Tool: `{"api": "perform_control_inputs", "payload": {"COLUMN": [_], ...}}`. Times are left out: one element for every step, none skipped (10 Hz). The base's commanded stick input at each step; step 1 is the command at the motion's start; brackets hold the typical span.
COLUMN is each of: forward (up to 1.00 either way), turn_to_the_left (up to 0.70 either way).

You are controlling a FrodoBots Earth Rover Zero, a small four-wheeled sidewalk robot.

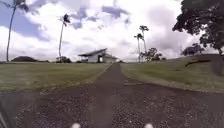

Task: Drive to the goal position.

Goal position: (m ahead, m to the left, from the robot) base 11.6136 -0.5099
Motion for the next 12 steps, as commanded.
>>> {"api": "perform_control_inputs", "payload": {"forward": [0.70,0.70,0.70,0.70,0.70,0.70,0.70,0.70,0.70,0.70,0.70,0.70], "turn_to_the_left": [0.00,0.00,0.00,0.00,0.00,0.00,0.00,0.00,0.00,0.00,0.00,0.00]}}
